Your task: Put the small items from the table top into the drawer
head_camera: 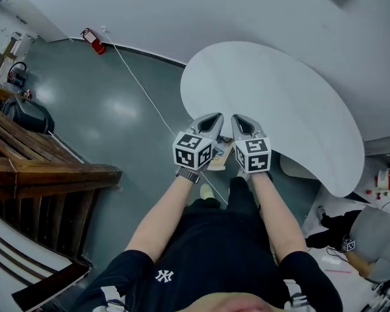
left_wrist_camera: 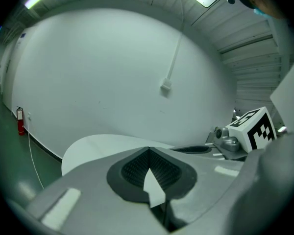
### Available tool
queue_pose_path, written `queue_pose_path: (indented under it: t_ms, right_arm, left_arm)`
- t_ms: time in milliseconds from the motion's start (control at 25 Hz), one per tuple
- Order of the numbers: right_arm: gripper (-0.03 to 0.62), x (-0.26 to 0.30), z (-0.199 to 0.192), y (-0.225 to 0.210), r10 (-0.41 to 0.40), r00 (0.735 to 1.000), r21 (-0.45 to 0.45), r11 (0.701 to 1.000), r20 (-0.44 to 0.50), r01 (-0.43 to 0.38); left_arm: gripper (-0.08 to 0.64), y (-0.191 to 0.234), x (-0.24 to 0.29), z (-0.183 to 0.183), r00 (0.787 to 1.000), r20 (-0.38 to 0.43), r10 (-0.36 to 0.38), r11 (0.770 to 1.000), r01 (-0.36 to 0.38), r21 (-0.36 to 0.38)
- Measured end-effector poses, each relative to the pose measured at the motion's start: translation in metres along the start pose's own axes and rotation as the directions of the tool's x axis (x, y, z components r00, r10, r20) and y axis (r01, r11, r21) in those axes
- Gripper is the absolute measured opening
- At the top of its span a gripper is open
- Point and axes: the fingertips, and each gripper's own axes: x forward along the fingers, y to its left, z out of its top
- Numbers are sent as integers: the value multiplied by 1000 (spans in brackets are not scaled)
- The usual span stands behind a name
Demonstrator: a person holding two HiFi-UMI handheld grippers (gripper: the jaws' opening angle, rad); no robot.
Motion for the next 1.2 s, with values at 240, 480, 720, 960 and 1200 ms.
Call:
queue_pose_path:
  t_ms: [240, 480, 720, 960, 1200]
  right_arm:
    - [26, -23, 31, -7, -25, 999, 21, 999, 37, 24]
    - [26, -32, 67, -14, -43, 996, 21, 999, 83, 42]
    - [25, -35, 92, -18, -60, 992, 2, 998, 113, 60]
    - [25, -37, 104, -21, -61, 989, 1, 998, 137, 62]
    - [25, -37, 104, -20, -63, 989, -1, 998, 137, 64]
  left_arm:
    - [0, -19, -5, 29, 999, 7, -33, 999, 33, 13]
    - [0, -24, -6, 56, 999, 19, -45, 998, 44, 39]
    - [0, -27, -7, 82, 998, 41, -55, 997, 52, 60]
    - [0, -33, -5, 96, 996, 58, -71, 994, 66, 81]
    - [0, -33, -6, 97, 996, 64, -68, 995, 63, 82]
